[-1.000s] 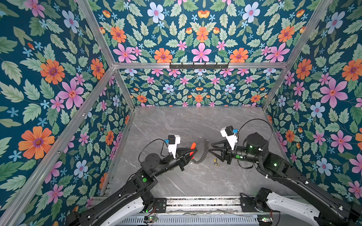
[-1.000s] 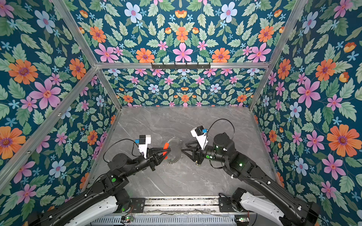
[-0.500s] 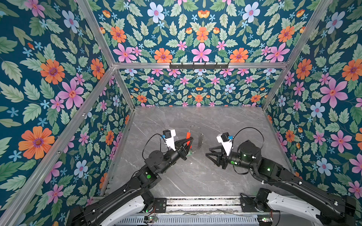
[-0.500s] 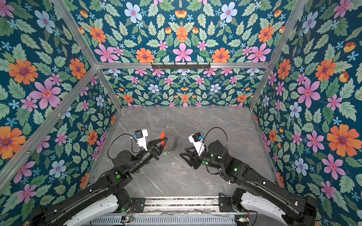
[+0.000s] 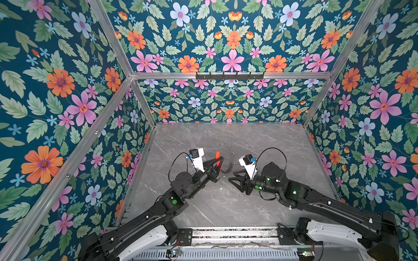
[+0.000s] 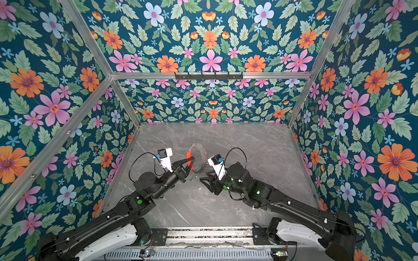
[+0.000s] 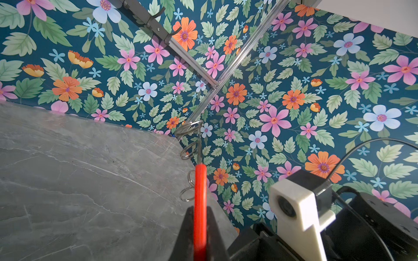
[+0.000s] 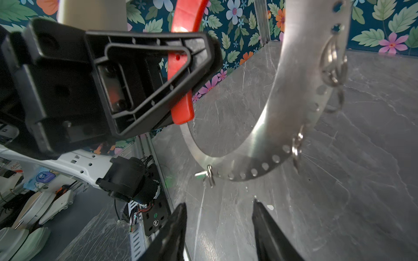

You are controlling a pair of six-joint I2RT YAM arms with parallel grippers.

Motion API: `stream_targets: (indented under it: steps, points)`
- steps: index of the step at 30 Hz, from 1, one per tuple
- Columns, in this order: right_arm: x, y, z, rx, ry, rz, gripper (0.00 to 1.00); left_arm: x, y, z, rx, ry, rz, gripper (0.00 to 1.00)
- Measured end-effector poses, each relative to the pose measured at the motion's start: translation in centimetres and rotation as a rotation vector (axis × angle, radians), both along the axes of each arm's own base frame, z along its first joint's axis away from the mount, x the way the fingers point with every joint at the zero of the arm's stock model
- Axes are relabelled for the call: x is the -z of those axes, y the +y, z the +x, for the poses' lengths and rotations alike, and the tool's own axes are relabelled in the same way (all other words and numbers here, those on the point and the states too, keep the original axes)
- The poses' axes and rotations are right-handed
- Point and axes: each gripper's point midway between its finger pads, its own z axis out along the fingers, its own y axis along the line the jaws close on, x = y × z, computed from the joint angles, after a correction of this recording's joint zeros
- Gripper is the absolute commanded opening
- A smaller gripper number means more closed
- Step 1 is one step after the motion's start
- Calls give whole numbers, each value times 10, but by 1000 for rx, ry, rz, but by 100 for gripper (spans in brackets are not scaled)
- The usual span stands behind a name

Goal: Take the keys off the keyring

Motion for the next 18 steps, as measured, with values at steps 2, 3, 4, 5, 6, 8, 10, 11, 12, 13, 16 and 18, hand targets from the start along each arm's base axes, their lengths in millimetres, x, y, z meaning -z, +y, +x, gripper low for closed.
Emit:
stream_targets:
  steps: [2,3,4,5,6,8,10,11,12,13,16,18]
  points:
    - [0,3,2,0,1,-2,44,0,-1,0,1,1,0,0]
    - [1,4,3,1,3,-4,43,0,-1,0,1,2,-1,0]
    - [1,5,4,1,4,-6,42,0,-1,0,1,1,-1,0]
    - [2,6,5,1,5,-8,41,0,-2,0,3,1,-2,0]
    - [2,7,5,3,5,-9,39,0,-2,0,3,0,-4,0]
    - [4,8,6,4,8,-15,36,-1,-2,0,4,1,-8,0]
    - [6,8,7,3,10,-18,33,0,-3,0,5,2,-7,0]
    - [6,9,7,3,10,-18,30,0,-3,0,6,2,-7,0]
    - [5,9,7,3,10,-17,28,0,-4,-1,8,2,-6,0]
    - [5,9,7,5,9,-17,26,0,-4,-1,8,2,-6,0]
    - [5,9,7,7,8,-18,23,0,-4,0,5,1,-9,0]
    - [5,9,7,6,6,-18,20,-1,-5,0,6,-2,-13,0]
